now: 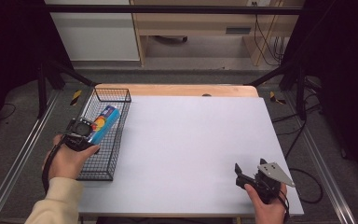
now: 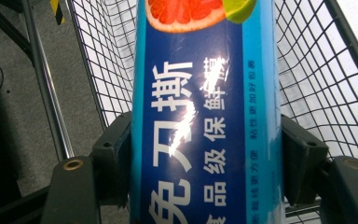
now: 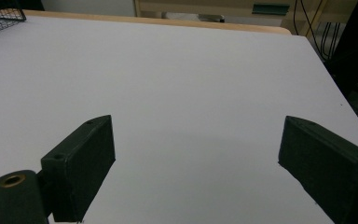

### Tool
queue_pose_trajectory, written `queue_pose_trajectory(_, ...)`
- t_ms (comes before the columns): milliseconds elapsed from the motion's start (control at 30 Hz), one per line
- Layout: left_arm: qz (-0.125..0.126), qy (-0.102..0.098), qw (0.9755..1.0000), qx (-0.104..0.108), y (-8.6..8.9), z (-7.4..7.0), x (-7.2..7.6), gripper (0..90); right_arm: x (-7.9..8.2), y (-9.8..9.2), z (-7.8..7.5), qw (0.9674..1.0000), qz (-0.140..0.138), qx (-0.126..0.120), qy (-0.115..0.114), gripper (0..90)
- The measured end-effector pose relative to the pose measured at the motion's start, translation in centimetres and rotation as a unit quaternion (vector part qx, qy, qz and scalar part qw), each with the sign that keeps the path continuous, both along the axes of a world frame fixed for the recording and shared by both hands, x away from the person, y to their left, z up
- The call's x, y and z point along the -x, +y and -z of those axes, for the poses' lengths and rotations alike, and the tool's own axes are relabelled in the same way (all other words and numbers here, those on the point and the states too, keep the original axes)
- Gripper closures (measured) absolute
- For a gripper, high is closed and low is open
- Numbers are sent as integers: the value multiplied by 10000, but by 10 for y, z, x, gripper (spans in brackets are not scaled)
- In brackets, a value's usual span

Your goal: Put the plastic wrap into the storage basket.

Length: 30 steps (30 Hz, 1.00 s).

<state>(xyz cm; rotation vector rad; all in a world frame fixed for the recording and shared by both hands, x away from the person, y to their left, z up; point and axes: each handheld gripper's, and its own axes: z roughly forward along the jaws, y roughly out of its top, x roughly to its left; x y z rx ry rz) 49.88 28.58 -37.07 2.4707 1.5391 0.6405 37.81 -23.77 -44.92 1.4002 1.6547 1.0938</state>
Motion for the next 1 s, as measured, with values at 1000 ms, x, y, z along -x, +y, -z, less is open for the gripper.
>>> queue_pose_trajectory(1000,-93,492,9977,-454,-9,9,-17,321,0,0,1,10000,-10,-1,21,108)
